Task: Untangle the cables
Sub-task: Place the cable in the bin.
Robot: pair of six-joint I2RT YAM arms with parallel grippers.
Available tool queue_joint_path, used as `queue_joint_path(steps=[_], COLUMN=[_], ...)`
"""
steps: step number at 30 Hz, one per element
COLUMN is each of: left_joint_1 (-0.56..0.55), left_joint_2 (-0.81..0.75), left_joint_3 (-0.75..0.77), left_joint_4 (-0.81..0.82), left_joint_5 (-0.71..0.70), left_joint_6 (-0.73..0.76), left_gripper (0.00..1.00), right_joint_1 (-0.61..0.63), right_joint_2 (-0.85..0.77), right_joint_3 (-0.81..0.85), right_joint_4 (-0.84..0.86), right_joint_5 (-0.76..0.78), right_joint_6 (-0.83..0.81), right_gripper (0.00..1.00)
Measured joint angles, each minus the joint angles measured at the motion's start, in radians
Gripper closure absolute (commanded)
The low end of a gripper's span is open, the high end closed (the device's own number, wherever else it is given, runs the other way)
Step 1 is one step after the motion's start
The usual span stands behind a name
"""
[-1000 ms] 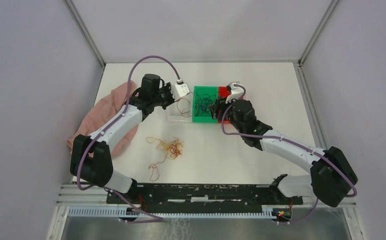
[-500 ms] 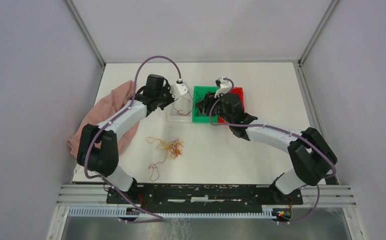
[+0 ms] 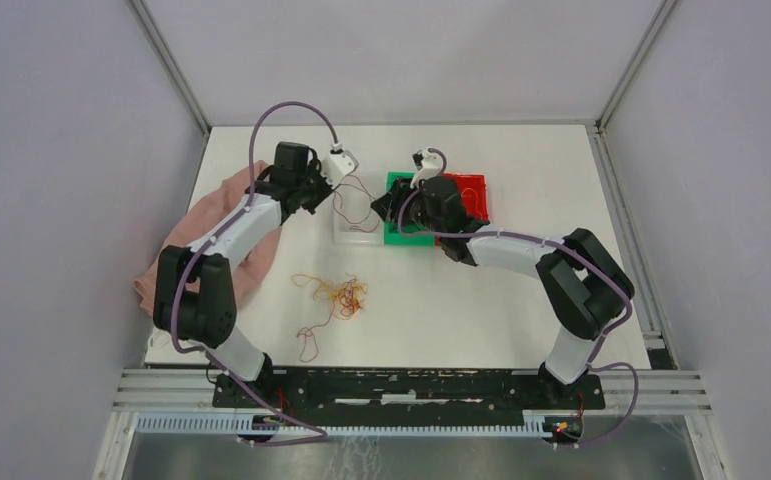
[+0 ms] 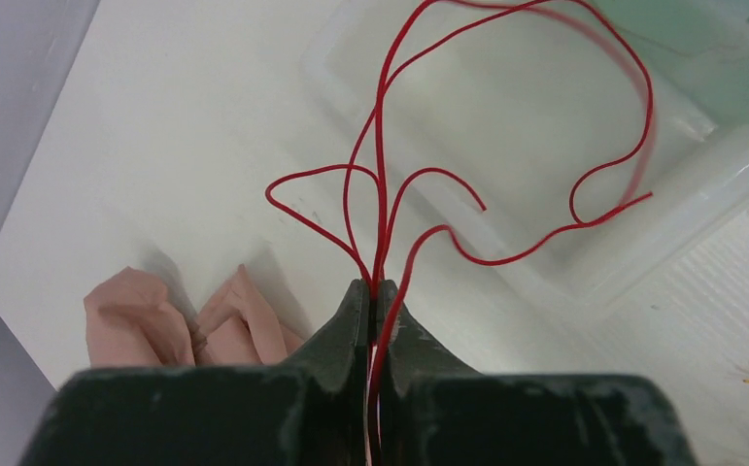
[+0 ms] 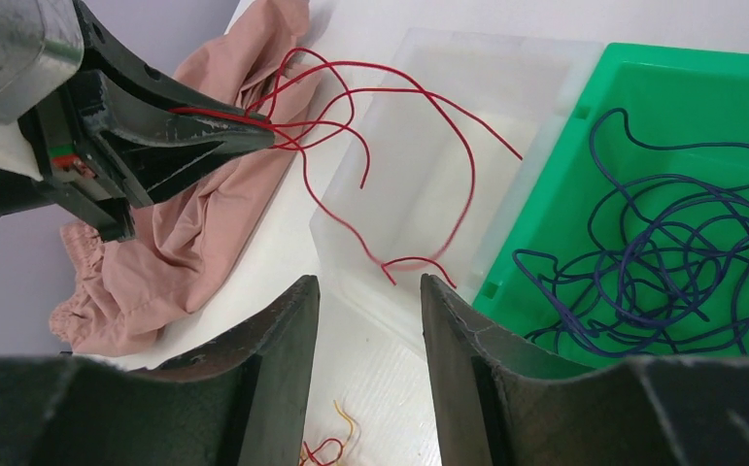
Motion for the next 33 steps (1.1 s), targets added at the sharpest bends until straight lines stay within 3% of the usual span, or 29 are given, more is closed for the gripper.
queue_joint_path(steps=[8,22,33], left_joint_1=[0.045,-0.186,-0.169], left_joint_2=[-0.029,0.089,0.186], left_joint_3=[-0.035,0.127,0.170], left_joint_4=[0.009,-0.019,-0.003], left_joint_5=[0.052,0.073,0.023], left_joint_6=[-0.034,-0.094,-0.181], left_gripper=[0.97,0.97,0.94], right_joint_1=[0.000,-0.044,-0.116], right_joint_2=[0.005,-0.120,-0.224], right_joint_3=[0.005,-0.121,-0.246], right_joint_4=[0.006,0.023,0.044], right_joint_5=[-0.010,0.040,0.063], right_joint_6=[0.008,0.010,0.035], right_gripper=[0.51,0.51,0.52])
